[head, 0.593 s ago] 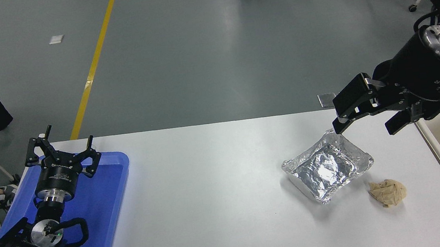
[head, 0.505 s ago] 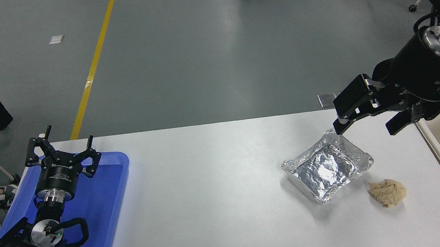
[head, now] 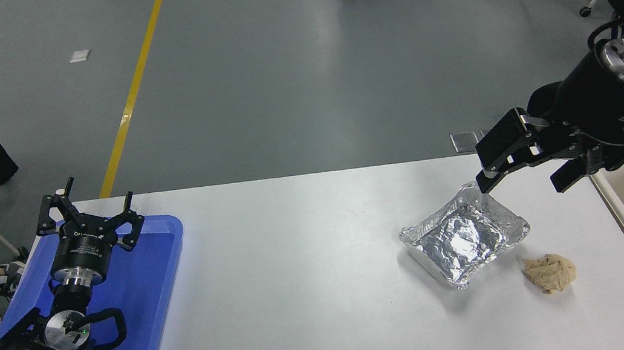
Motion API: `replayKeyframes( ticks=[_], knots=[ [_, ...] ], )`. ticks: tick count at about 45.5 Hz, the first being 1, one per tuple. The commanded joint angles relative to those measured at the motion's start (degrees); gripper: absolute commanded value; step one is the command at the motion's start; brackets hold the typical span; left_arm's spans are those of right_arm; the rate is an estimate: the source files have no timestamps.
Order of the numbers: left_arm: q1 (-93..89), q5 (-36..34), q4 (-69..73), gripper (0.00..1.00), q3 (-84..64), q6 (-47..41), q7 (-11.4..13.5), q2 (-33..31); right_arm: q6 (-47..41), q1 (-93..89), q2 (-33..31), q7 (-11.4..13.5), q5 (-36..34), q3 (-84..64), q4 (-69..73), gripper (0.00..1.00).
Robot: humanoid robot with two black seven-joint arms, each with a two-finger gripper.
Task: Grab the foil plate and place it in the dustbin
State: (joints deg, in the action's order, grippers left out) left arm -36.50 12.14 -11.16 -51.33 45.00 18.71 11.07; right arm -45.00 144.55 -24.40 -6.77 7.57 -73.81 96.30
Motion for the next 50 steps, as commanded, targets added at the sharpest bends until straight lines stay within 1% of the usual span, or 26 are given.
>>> replayKeyframes(
  ticks=[1,24,32,45,50],
  knots=[
    [0.02,-0.01,0.0,1.0,0.0,0.0,0.01,0.01,0.0,-0.32,-0.12,0.0,0.25,0.33,-0.24,1.0],
    [0.02,-0.01,0.0,1.0,0.0,0.0,0.01,0.01,0.35,-1.81,0.23,0.09,2.62,1.65,-1.11,1.0],
    [-0.07,-0.01,0.0,1.0,0.0,0.0,0.01,0.01,1.23,-5.15,1.02,0.09,2.89,3.67,-4.8,1.0],
    [-0.07,-0.01,0.0,1.0,0.09,0.0,0.01,-0.08,8.17,-17.45,4.71,0.0,8.6,6.57,-14.03,1.0],
    [-0.15,-0.01,0.0,1.0,0.0,0.0,0.01,-0.08,11.94,-23.42,6.03,0.0,12.98,7.19,-18.33,1.0]
  ],
)
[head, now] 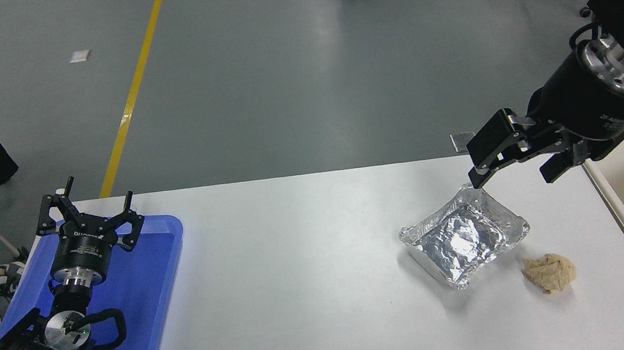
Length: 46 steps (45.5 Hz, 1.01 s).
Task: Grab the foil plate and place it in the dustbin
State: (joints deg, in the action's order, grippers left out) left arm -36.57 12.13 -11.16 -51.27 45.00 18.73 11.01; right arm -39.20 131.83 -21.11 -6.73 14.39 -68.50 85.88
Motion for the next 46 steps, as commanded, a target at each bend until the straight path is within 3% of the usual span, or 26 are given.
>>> replayKeyframes(
  ticks=[1,10,15,27,46],
  knots=[
    [-0.08,0.0,0.0,1.0,0.03,0.0,-0.01,-0.02,6.93,-11.93,2.83,-0.04,7.13,1.97,-8.87,1.0],
    [-0.08,0.0,0.0,1.0,-0.06,0.0,-0.01,-0.02,17.91,-22.92,3.54,-0.04,20.31,1.97,-16.08,1.0],
    [-0.08,0.0,0.0,1.0,-0.06,0.0,-0.09,-0.02,24.51,-29.25,3.54,0.05,23.92,1.97,-20.92,1.0],
    [-0.08,0.0,0.0,1.0,-0.06,0.0,-0.09,-0.11,40.95,-44.81,5.2,0.05,24.81,3.2,-33.4,1.0],
    [-0.08,0.0,0.0,1.0,0.03,0.0,-0.01,-0.11,53.26,-59.14,7.75,0.22,24.9,4.43,-44.21,1.0]
  ],
)
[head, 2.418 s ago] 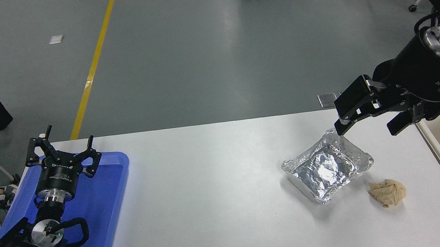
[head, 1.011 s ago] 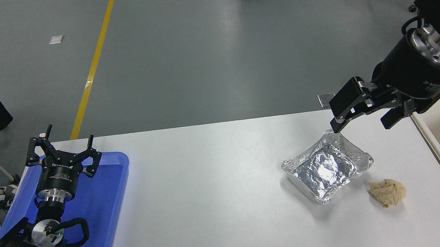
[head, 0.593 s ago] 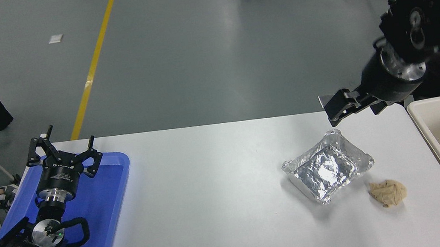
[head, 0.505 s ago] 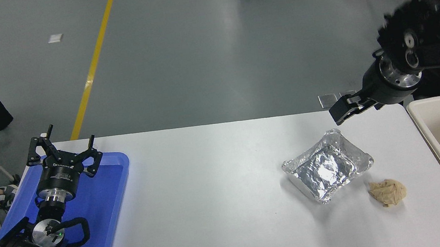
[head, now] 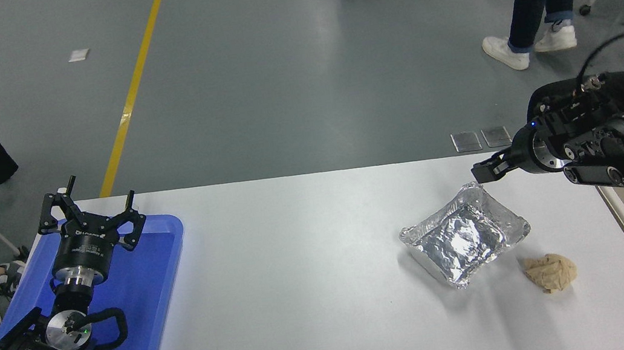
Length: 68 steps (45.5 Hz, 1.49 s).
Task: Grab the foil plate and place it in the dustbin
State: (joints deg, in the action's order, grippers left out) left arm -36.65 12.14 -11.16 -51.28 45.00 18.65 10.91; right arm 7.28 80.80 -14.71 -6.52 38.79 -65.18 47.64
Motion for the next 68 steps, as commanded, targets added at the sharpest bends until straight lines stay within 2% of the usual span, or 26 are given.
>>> replayKeyframes(
  ticks=[1,23,27,34,41,49,57,64,68],
  knots=[
    [0.0,-0.01,0.0,1.0,-0.05,0.0,-0.02,-0.01,6.87,-8.64,1.53,0.02,0.41,1.28,-6.51,1.0],
    [0.08,-0.01,0.0,1.0,0.04,0.0,0.07,0.08,7.05,-17.6,3.02,0.37,0.41,2.42,-13.01,0.96],
    [0.08,-0.01,0.0,1.0,0.04,0.0,0.07,0.17,7.05,-18.66,3.11,0.37,0.41,2.77,-13.72,0.92],
    [0.08,-0.01,0.0,1.0,0.04,0.0,0.07,0.17,6.87,-20.07,4.17,1.25,0.06,3.21,-14.24,0.79],
    [0.08,-0.01,0.0,1.0,0.04,0.0,0.07,0.17,6.79,-20.86,4.26,1.42,-0.03,3.21,-14.95,0.75],
    [0.08,-0.01,0.0,1.0,0.04,0.0,0.07,0.17,6.35,-21.21,4.34,2.56,0.32,3.21,-15.74,0.63],
    [0.08,-0.01,0.0,1.0,0.04,0.0,0.07,0.17,6.26,-22.35,4.61,2.92,0.32,3.21,-16.18,0.59],
    [0.08,-0.01,0.0,1.0,0.04,0.0,0.07,0.17,5.91,-22.62,4.61,2.92,0.41,3.21,-16.27,0.45],
    [0.08,-0.01,0.0,1.0,0.04,0.0,0.07,0.17,5.82,-22.7,4.61,2.92,0.5,3.21,-16.18,0.41]
  ],
)
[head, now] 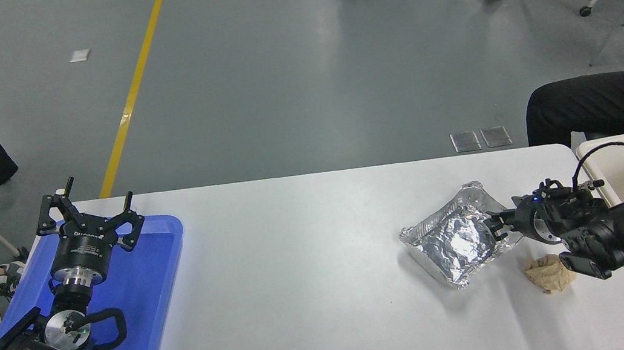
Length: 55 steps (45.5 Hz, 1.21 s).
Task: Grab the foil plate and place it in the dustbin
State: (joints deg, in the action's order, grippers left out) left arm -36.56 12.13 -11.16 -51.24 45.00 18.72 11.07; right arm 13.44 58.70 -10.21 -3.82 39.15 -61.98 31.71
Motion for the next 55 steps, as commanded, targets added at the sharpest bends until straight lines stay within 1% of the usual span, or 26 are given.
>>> replayKeyframes(
  ticks=[1,2,6,7,10,12,14,22,25,30,35,39,47,55],
  knots=[
    [0.0,0.0,0.0,1.0,0.0,0.0,0.0,0.0,-0.34,-0.6,0.1,0.22,0.13,-0.07,-0.24,0.38],
    [0.0,0.0,0.0,1.0,-0.08,0.0,0.0,0.0,-0.34,-0.6,0.1,0.22,0.13,-0.07,-0.24,0.35],
    [0.0,0.0,0.0,1.0,0.0,0.0,0.0,0.0,-0.52,-0.52,0.1,0.22,0.13,-0.07,-0.24,0.3],
    [0.0,0.0,0.0,1.0,0.0,0.0,0.0,0.0,-0.6,-0.52,0.1,0.13,0.13,-0.07,-0.24,0.27],
    [0.0,0.0,0.0,1.0,0.0,0.0,0.0,0.0,-0.69,-0.43,0.1,0.04,0.13,-0.07,-0.16,0.12],
    [0.0,0.0,0.0,1.0,0.0,0.0,0.0,0.0,-0.78,-0.43,0.19,-0.04,0.13,-0.07,-0.16,0.08],
    [0.0,0.0,0.0,1.0,-0.08,0.0,0.0,0.0,-0.69,-0.25,0.19,-0.13,0.13,-0.16,-0.07,0.0],
    [-0.09,0.0,0.0,1.0,0.0,0.0,0.0,0.0,-1.04,1.24,0.45,-0.4,0.31,-0.25,0.9,0.0],
    [0.0,0.0,0.0,1.0,0.0,0.0,0.0,0.0,-1.75,2.2,0.19,-0.57,1.36,-0.51,1.6,0.0],
    [-0.09,0.0,0.0,1.0,0.0,0.0,-0.09,0.0,-2.36,4.14,-0.69,-2.06,2.86,-0.95,3.62,0.0],
    [-0.09,0.0,0.0,1.0,0.0,0.0,-0.09,-0.09,-2.45,6.95,-2.53,-2.33,2.95,-1.3,7.04,0.0],
    [-0.09,0.0,0.0,1.0,0.0,0.0,-0.09,-0.17,-2.62,10.55,-4.02,-2.42,2.95,-2.09,11.43,0.0],
    [-0.09,0.0,0.0,1.0,0.0,0.0,-0.09,-0.17,-3.85,22.58,-9.82,-3.82,2.77,-6.05,24.88,0.0],
    [-0.09,0.0,0.0,1.0,0.0,0.0,-0.09,-0.17,-6.31,37.17,-15.18,-3.91,2.77,-9.56,37.89,0.0]
  ],
)
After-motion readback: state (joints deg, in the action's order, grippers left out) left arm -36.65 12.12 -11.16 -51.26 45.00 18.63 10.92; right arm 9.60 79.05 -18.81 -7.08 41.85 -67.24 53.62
